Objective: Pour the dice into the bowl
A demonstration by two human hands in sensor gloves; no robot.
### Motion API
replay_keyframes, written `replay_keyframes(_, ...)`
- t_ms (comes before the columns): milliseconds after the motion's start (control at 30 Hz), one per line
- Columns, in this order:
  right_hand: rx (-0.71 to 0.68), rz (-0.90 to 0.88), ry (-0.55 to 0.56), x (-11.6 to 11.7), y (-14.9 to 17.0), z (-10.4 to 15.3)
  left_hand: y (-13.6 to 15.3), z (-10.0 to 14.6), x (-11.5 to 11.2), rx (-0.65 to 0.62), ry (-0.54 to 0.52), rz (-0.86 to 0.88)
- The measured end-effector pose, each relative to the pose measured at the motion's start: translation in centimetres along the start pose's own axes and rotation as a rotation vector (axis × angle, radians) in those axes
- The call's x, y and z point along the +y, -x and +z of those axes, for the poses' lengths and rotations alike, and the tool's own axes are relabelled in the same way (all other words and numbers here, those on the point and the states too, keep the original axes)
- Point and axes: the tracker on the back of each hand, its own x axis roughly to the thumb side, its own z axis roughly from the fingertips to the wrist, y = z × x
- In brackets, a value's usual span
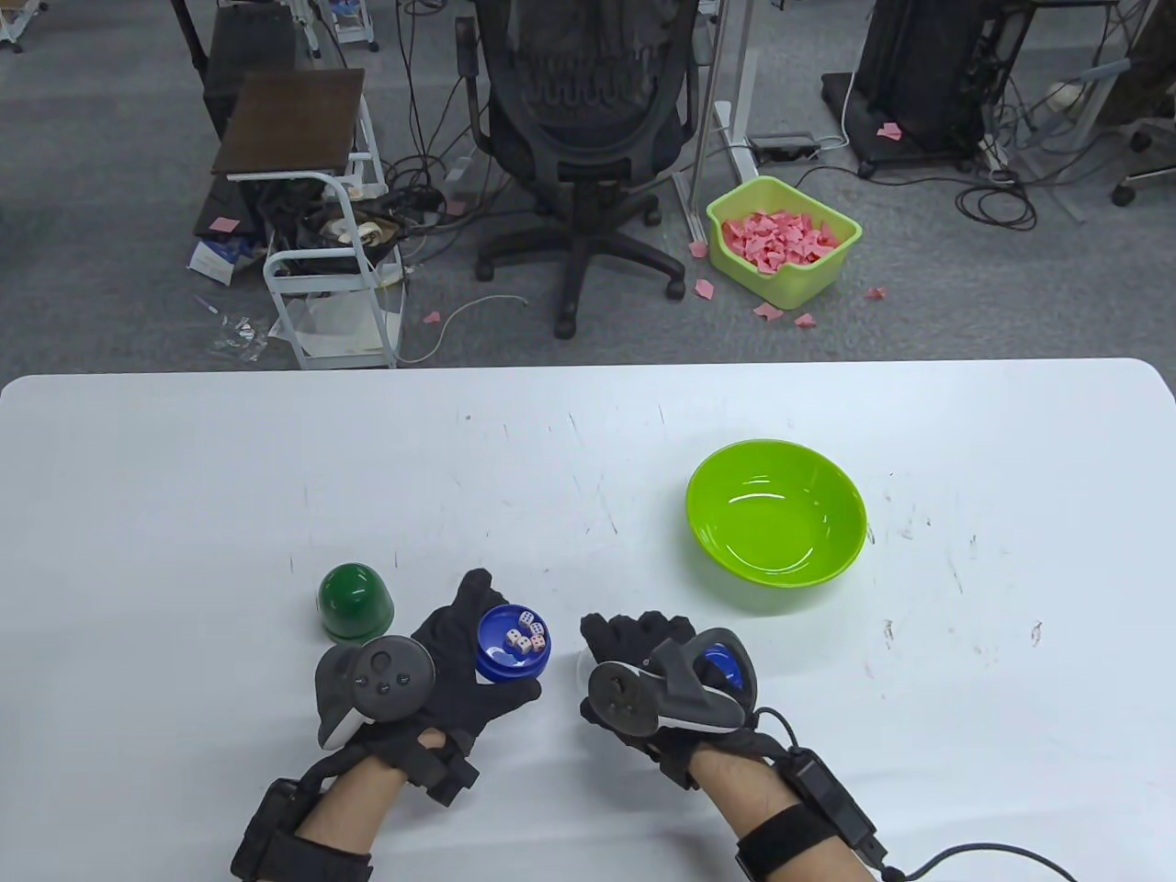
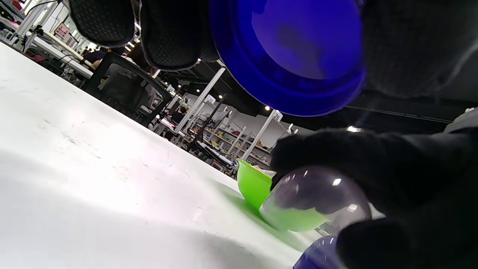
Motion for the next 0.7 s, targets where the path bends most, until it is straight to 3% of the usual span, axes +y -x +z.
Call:
replay_keyframes(267, -0.032, 0.147, -0.096, 2.3, -1.6, -0.4, 0.0, 0.0, 0.0, 0.002, 0.003, 0.005)
replay_keyframes(700, -0.017, 0.127, -0.093, 2.0, -1.6, 0.0, 0.0, 0.0, 0.0, -0.005, -0.001, 0.003)
